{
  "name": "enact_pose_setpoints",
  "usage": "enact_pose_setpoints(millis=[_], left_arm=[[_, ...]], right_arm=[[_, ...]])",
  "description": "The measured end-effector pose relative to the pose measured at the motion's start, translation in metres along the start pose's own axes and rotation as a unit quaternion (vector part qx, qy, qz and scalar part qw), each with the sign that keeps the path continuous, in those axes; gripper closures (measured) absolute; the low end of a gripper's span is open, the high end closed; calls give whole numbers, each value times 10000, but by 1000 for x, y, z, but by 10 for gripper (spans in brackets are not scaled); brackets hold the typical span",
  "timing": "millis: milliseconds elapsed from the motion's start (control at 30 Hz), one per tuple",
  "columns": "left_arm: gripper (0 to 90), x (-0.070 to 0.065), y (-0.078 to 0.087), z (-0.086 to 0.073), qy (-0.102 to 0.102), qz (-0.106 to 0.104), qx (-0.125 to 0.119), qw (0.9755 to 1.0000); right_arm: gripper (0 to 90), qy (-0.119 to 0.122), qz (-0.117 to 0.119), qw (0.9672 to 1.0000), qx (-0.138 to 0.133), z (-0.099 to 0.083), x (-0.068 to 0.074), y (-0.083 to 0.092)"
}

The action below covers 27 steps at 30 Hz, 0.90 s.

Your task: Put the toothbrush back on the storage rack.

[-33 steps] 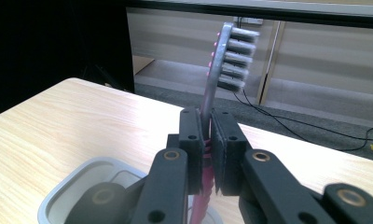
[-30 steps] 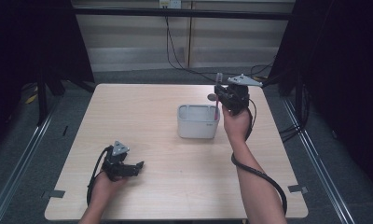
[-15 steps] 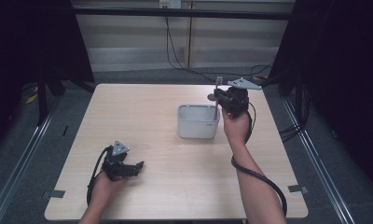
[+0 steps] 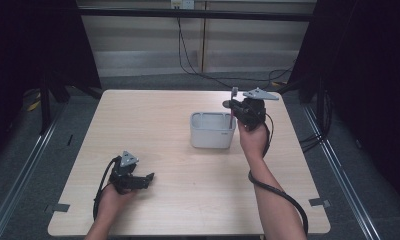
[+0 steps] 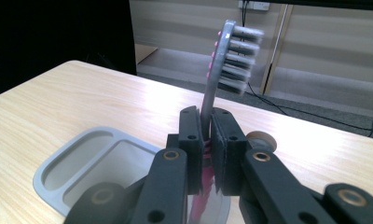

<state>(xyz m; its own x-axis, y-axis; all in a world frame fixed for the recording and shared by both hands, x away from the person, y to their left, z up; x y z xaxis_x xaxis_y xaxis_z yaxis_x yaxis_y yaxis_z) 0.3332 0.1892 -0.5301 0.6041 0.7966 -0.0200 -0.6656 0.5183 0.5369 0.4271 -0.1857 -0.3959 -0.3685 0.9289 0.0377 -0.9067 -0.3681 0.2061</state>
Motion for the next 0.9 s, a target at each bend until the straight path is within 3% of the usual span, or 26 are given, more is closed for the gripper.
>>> enact_pose_setpoints(millis=[900], left_arm=[[146, 0, 0, 0, 9, 6, -4, 10000]], right_arm=[[833, 78, 93, 9996, 237, -16, -1, 5]])
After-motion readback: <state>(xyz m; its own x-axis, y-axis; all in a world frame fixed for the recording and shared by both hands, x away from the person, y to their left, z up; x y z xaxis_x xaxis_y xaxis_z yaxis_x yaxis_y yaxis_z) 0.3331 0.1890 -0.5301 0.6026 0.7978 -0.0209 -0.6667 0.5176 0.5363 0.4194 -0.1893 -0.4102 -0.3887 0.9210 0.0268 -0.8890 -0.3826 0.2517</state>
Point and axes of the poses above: each handheld gripper's, and its own axes: y roughly backward along the jaws, z roughly out of its top, x roughly to its left, the point moved 3 cm from there along -y, roughly forward along the jaws, and after that the axes turned 11 degrees about -x, right-handed, at the moved point
